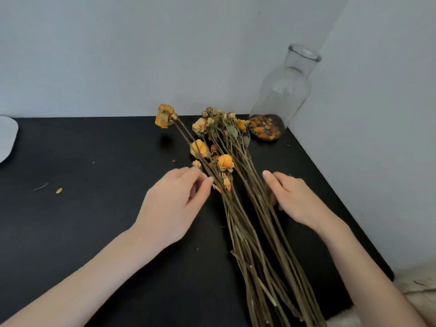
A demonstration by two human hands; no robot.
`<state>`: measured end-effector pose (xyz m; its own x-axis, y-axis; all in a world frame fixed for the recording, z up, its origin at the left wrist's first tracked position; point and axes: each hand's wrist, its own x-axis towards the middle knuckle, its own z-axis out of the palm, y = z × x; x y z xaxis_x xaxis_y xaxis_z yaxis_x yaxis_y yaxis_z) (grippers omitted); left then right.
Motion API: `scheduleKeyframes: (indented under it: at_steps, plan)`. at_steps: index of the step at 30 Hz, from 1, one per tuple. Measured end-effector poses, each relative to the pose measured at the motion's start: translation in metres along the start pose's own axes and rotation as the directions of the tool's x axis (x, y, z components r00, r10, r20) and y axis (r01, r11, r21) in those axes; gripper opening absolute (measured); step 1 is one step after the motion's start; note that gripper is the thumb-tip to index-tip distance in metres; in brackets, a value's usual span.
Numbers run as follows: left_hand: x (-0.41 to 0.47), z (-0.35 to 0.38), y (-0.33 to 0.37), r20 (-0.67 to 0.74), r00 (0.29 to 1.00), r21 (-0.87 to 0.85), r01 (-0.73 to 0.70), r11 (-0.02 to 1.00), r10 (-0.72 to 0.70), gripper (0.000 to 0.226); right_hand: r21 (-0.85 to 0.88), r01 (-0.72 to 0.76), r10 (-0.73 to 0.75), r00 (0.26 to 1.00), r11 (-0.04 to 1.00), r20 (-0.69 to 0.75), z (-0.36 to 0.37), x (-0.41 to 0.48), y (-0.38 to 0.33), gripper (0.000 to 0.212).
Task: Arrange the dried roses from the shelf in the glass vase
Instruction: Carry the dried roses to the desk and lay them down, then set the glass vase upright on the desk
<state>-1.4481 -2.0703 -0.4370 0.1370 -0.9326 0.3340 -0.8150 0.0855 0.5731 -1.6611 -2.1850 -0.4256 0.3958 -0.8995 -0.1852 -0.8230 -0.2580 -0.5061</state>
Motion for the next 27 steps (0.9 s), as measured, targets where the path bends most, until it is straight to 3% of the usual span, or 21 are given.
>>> scheduleKeyframes:
  at_steps: [3,5,10,13,18,21,27]
  plan:
    - [0.020,-0.004,0.011,-0.058,0.984,-0.036,-0.168,0.985,0.166,0.027,0.006,0.039,-0.038,0.990,0.999,-0.135,-0.011,0.011,0.007,0.046]
    - [0.039,0.000,0.022,-0.077,0.976,-0.037,-0.209,0.977,0.206,0.034,0.051,0.076,-0.063,0.973,0.996,-0.221,-0.023,0.021,0.008,0.043]
    - [0.112,0.026,0.045,0.019,0.999,-0.218,-0.032,0.975,0.037,0.075,0.135,0.130,-0.055,0.889,0.982,-0.454,-0.065,0.056,0.002,0.035]
    - [0.161,0.043,0.049,0.081,0.988,-0.381,0.156,0.911,-0.135,0.098,0.193,0.157,-0.021,0.824,0.969,-0.566,-0.095,0.086,-0.006,0.050]
    - [0.214,0.080,0.046,0.149,0.971,-0.514,0.239,0.824,-0.188,0.110,0.532,0.129,0.092,0.925,0.837,-0.369,-0.123,0.130,-0.007,0.077]
    - [0.226,0.102,0.046,0.199,0.968,-0.546,0.241,0.802,-0.156,0.108,0.520,0.158,0.019,0.947,0.840,-0.320,-0.124,0.145,-0.007,0.072]
    - [0.241,0.122,0.047,0.179,0.962,-0.560,0.273,0.782,-0.207,0.116,0.623,0.259,0.028,0.911,0.738,-0.412,-0.115,0.164,-0.018,0.052]
